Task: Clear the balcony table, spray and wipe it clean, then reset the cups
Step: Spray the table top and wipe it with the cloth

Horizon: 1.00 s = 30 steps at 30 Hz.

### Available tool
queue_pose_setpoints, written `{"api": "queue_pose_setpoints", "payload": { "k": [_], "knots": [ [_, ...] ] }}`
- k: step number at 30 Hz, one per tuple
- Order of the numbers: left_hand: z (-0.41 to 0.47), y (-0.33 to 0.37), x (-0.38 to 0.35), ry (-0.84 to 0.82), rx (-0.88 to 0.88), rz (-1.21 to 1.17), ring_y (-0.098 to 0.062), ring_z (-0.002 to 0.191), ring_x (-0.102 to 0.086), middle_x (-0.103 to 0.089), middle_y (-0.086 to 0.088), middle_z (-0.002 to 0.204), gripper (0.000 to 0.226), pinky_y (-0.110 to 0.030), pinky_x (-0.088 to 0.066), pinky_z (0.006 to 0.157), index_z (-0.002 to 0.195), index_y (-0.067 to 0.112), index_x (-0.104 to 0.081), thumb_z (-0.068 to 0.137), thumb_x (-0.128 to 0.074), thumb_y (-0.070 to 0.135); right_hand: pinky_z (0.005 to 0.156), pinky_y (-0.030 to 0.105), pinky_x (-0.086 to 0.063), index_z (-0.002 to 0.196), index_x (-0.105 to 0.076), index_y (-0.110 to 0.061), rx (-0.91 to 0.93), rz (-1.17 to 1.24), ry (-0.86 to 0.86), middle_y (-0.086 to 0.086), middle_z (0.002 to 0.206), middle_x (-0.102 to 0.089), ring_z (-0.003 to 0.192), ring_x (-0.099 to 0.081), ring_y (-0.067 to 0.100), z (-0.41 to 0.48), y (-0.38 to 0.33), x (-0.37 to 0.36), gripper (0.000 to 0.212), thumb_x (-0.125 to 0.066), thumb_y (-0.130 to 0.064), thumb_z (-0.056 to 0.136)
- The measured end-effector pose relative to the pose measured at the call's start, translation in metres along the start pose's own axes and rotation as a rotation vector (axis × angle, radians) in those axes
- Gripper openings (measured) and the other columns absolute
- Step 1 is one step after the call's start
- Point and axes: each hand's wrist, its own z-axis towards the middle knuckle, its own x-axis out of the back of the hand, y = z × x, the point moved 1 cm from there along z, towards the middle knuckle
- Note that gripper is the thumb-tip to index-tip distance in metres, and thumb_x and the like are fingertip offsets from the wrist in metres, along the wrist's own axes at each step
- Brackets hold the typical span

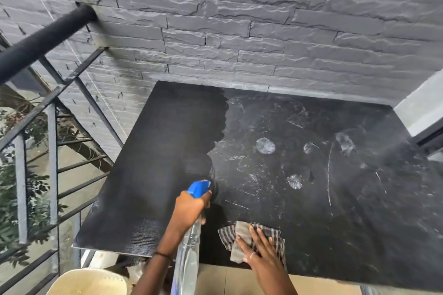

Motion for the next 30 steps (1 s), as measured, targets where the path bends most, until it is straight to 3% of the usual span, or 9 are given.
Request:
{"api": "queue_pose_setpoints", "payload": {
  "k": [6,12,15,17,20,24,26,28,30],
  "knots": [
    [-0.002,0.015,-0.030,0.017,-0.013,0.076,-0.012,0.040,-0.053,-0.057,-0.004,0.046,0.034,-0.016,-0.041,0.046,0.060,0.006,-0.058,0.086,-0.063,0.027,0.115,0.035,0.006,0.147,-0.004,-0.039,0.001,0.059,-0.024,0.002,0.159,0.009,0.146,0.008,0.021,0.002,-0.001,0.000,0.136,-0.092,-0.036,0.044],
    [-0.003,0.042,-0.042,-0.017,-0.114,0.046,-0.013,0.034,-0.054,-0.059,-0.013,0.058,0.026,-0.017,-0.043,0.044,0.082,0.001,-0.061,0.089,-0.061,0.026,0.115,0.034,0.004,0.148,-0.002,-0.039,0.018,0.060,-0.011,0.004,0.159,-0.005,0.146,0.007,0.021,0.001,-0.001,-0.002,0.138,-0.094,-0.033,0.044],
    [0.004,0.058,-0.049,-0.016,-0.124,0.076,-0.010,0.033,-0.052,-0.057,-0.009,0.051,0.029,-0.015,-0.041,0.042,0.075,0.001,-0.060,0.089,-0.060,0.026,0.115,0.033,0.003,0.148,-0.002,-0.038,0.018,0.097,0.032,0.002,0.159,0.005,0.146,0.006,0.020,0.001,-0.002,-0.001,0.134,-0.092,-0.036,0.048],
    [0.008,0.071,-0.056,-0.051,-0.134,0.112,-0.010,0.039,-0.054,-0.057,-0.006,0.049,0.030,-0.016,-0.042,0.045,0.070,0.002,-0.060,0.087,-0.059,0.026,0.116,0.034,0.002,0.149,-0.001,-0.037,0.044,0.098,0.085,0.002,0.159,0.005,0.146,0.005,0.020,-0.002,-0.003,0.003,0.108,-0.074,-0.039,0.070],
    [0.009,0.085,-0.069,-0.147,-0.160,0.116,-0.013,0.040,-0.053,-0.059,-0.006,0.053,0.029,-0.020,-0.043,0.047,0.067,0.006,-0.057,0.087,-0.060,0.028,0.116,0.034,0.001,0.149,0.000,-0.036,0.040,0.059,0.063,0.004,0.159,-0.005,0.146,0.005,0.021,-0.003,-0.003,0.006,0.060,-0.020,-0.048,0.093],
    [0.000,0.090,-0.079,-0.222,-0.170,0.171,-0.011,0.039,-0.051,-0.055,0.000,0.043,0.033,-0.014,-0.042,0.047,0.062,0.007,-0.057,0.088,-0.059,0.027,0.116,0.035,0.002,0.149,-0.001,-0.036,0.069,0.050,0.118,0.002,0.159,0.004,0.146,0.005,0.021,0.000,-0.003,0.004,0.084,-0.047,-0.048,0.079],
    [-0.007,0.085,-0.078,-0.241,-0.159,0.163,-0.011,0.040,-0.052,-0.055,0.003,0.041,0.031,-0.011,-0.041,0.047,0.063,0.008,-0.057,0.089,-0.059,0.025,0.116,0.036,0.001,0.149,-0.002,-0.035,0.071,0.030,0.150,0.003,0.159,0.003,0.146,0.005,0.022,-0.001,-0.003,0.004,0.081,-0.040,-0.045,0.079],
    [-0.014,0.075,-0.073,-0.247,-0.143,0.157,-0.010,0.037,-0.051,-0.057,0.002,0.047,0.031,-0.013,-0.041,0.048,0.061,0.010,-0.055,0.089,-0.059,0.023,0.116,0.036,-0.002,0.149,-0.004,-0.036,0.066,0.038,0.142,0.005,0.158,-0.015,0.147,0.004,0.021,-0.002,-0.001,0.003,0.079,-0.041,-0.044,0.080],
    [-0.019,0.060,-0.066,-0.224,-0.113,0.173,-0.010,0.037,-0.051,-0.058,0.000,0.050,0.033,-0.015,-0.043,0.050,0.057,0.012,-0.054,0.088,-0.060,0.022,0.115,0.035,-0.004,0.149,-0.005,-0.036,0.058,0.022,0.155,0.006,0.146,-0.042,0.146,0.000,0.021,-0.003,0.001,-0.004,0.095,-0.065,-0.040,0.076]
  ]
}}
